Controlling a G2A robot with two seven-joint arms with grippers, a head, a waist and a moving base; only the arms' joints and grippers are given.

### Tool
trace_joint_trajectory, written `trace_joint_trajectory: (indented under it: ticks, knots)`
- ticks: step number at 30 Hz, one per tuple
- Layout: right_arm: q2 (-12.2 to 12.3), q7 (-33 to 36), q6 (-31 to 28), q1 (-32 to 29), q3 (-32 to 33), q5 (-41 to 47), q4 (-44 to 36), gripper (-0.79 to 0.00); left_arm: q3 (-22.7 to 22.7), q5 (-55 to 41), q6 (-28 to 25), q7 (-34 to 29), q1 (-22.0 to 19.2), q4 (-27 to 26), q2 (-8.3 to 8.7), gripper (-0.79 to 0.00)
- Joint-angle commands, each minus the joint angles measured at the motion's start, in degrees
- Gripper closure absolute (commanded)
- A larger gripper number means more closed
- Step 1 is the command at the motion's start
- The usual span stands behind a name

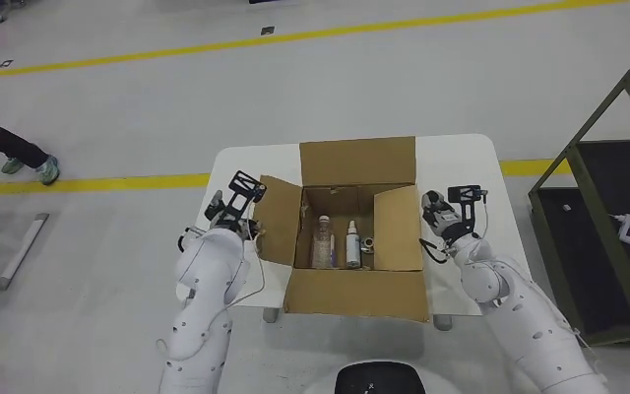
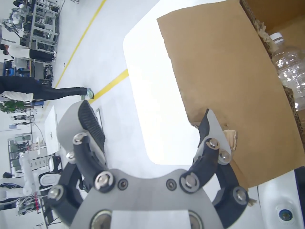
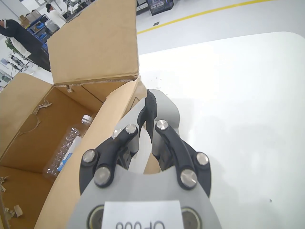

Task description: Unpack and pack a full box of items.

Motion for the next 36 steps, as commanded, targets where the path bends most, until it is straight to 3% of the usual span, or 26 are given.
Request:
trace_joint_trajectory:
  ticks: [1,7,15,24,31,36]
  knots:
    - [-0.1,0.14,-0.56,0.48,-0.51,-0.24,0.4,0.0,-0.94,-1.67,-0.17,-0.33,-0.31,-0.92,0.03,-0.785]
    - [-0.41,0.89,-3.05,2.11,-2.38,-1.46,1.42,0.0,-1.14,-5.61,-1.4,-0.01,-1.41,-3.95,-0.04,-0.785]
    - [-0.59,3.15,-6.76,2.72,-4.17,-2.3,1.45,0.0,2.45,-11.94,-2.94,1.26,-2.32,-6.78,-0.45,-0.785]
    - [-0.51,6.35,-10.71,1.57,-5.56,-2.75,-0.33,0.0,7.29,-18.78,-1.48,1.63,-3.73,-4.57,-1.19,-0.785]
    - [-0.28,7.8,-12.0,0.99,-5.43,-3.12,-1.04,0.0,7.87,-28.23,1.34,0.28,-4.79,-1.66,-1.67,-0.785]
    - [0.08,6.7,-9.45,0.53,-2.51,-1.39,-1.95,0.0,7.69,-30.03,1.09,-0.21,-5.01,-1.04,-1.66,-0.785]
